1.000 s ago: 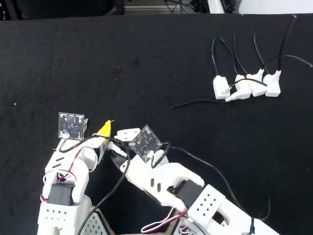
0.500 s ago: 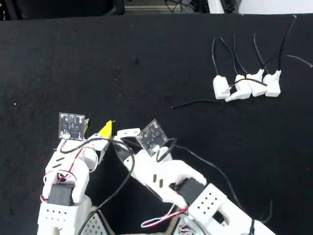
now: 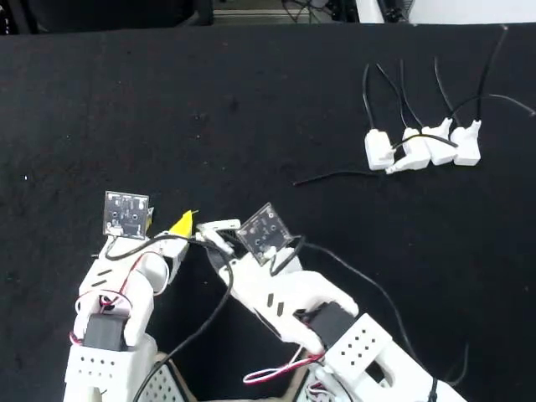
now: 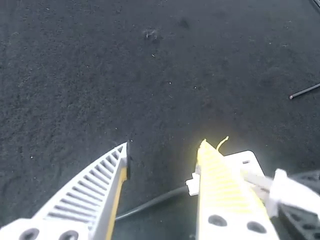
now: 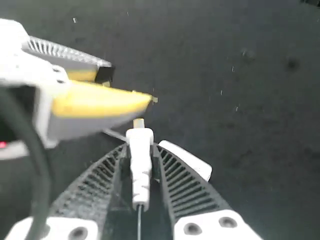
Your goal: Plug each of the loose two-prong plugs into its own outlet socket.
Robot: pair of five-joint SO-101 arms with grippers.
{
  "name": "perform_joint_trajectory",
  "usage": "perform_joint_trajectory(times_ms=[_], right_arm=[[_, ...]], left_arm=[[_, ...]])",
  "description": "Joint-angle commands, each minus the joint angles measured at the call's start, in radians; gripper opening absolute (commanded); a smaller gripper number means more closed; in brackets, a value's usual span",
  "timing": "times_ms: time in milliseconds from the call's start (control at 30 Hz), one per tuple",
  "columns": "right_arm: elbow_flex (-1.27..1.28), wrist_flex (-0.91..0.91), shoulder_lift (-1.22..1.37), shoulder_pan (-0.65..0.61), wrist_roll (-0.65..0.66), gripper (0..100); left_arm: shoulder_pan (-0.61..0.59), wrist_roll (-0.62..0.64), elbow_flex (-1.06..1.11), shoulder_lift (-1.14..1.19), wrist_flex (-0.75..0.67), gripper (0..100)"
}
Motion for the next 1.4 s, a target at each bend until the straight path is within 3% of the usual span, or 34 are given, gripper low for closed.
perform_joint_trajectory(times_ms=[0, 167, 467, 600, 867, 1033, 1367], right_arm=[[-0.097, 0.094, -0.018, 0.017, 0.029, 1.1], [-0.163, 0.201, -0.018, 0.106, 0.035, 1.1], [-0.22, 0.296, -0.016, 0.15, 0.037, 1.1], [-0.271, 0.336, 0.039, 0.152, 0.038, 1.1], [-0.415, 0.338, 0.36, 0.155, 0.038, 1.1], [-0.498, 0.342, 0.532, 0.216, 0.034, 1.1], [-0.553, 0.344, 0.651, 0.224, 0.032, 1.1]], left_arm=[[-0.007, -0.009, 0.007, -0.003, -0.002, 22], [-0.097, -0.003, -0.058, 0.003, 0.044, 22], [-0.101, -0.032, -0.127, 0.087, 0.083, 22], [-0.101, -0.049, -0.205, 0.273, 0.058, 22], [-0.108, -0.051, -0.334, 0.795, -0.144, 22], [-0.11, -0.046, -0.444, 1.068, -0.196, 22], [-0.111, -0.051, -0.512, 1.283, -0.259, 22]])
